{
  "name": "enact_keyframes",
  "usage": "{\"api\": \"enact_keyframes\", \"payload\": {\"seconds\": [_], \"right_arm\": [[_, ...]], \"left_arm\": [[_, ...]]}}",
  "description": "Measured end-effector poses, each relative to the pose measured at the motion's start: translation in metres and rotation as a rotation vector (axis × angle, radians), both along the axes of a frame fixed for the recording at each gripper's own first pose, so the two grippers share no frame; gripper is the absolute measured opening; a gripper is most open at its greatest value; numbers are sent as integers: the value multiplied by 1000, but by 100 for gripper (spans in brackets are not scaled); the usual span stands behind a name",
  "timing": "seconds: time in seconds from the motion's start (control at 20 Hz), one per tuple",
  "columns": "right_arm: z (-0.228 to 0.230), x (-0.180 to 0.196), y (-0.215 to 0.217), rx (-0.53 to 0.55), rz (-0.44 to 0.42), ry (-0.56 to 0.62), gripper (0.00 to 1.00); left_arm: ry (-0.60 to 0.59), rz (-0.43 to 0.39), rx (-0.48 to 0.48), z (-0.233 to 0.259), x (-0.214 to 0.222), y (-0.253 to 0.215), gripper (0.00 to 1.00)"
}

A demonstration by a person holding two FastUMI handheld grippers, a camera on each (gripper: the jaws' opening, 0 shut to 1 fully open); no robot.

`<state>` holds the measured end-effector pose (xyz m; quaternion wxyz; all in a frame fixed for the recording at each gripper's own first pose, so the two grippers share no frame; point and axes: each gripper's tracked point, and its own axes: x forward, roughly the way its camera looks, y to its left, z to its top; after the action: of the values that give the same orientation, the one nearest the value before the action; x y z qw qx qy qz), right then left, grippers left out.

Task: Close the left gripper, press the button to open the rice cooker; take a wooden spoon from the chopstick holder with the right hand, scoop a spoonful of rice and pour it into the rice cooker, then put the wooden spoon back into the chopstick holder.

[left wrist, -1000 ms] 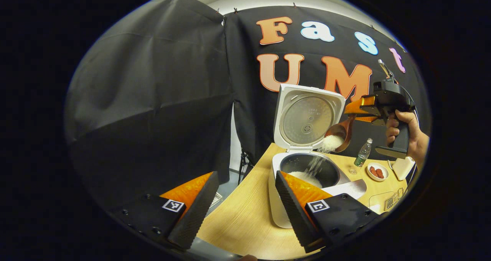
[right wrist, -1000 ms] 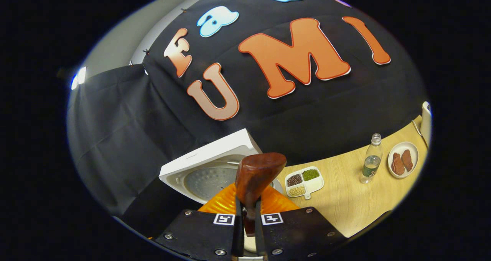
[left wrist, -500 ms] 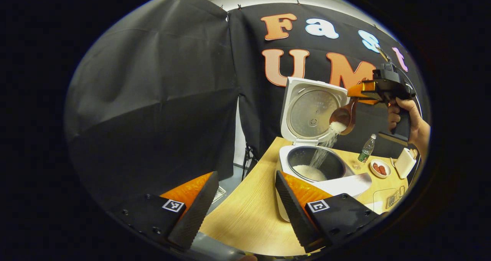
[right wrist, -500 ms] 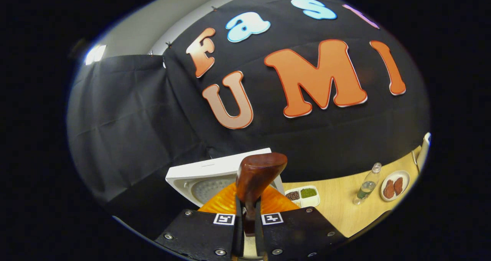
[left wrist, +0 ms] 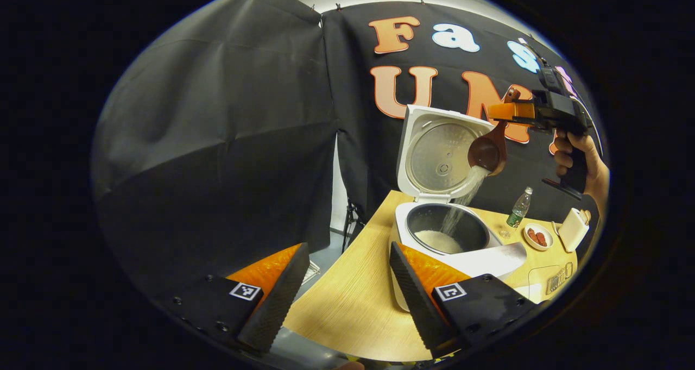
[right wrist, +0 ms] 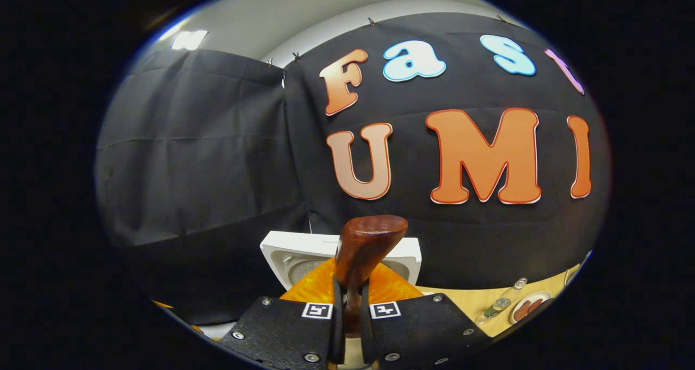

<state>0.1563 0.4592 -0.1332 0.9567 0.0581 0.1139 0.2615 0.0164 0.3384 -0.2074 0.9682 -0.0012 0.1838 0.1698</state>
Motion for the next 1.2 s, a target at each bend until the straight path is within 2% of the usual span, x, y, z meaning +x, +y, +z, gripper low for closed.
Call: {"api": "enact_keyframes", "payload": {"seconds": [0.2,0.5,0.8,1.05,1.1,1.15,1.2], "right_arm": [[15,-6,2,-34,44,-107,11],[26,-16,5,-44,82,-174,11],[20,-23,-10,-2,60,-123,11],[3,-38,-80,80,-2,-11,11],[-1,-43,-97,94,-15,17,7],[-5,-46,-115,106,-33,36,11],[-9,-48,-136,113,-54,50,11]], "left_arm": [[-7,7,11,3,-5,-1,100],[-7,19,10,5,-15,-3,100],[-22,27,31,11,-20,-11,100],[-28,21,25,14,-27,-43,100],[-27,17,25,16,-27,-53,100],[-28,6,18,15,-25,-63,100],[-26,-4,14,16,-24,-74,100]]}}
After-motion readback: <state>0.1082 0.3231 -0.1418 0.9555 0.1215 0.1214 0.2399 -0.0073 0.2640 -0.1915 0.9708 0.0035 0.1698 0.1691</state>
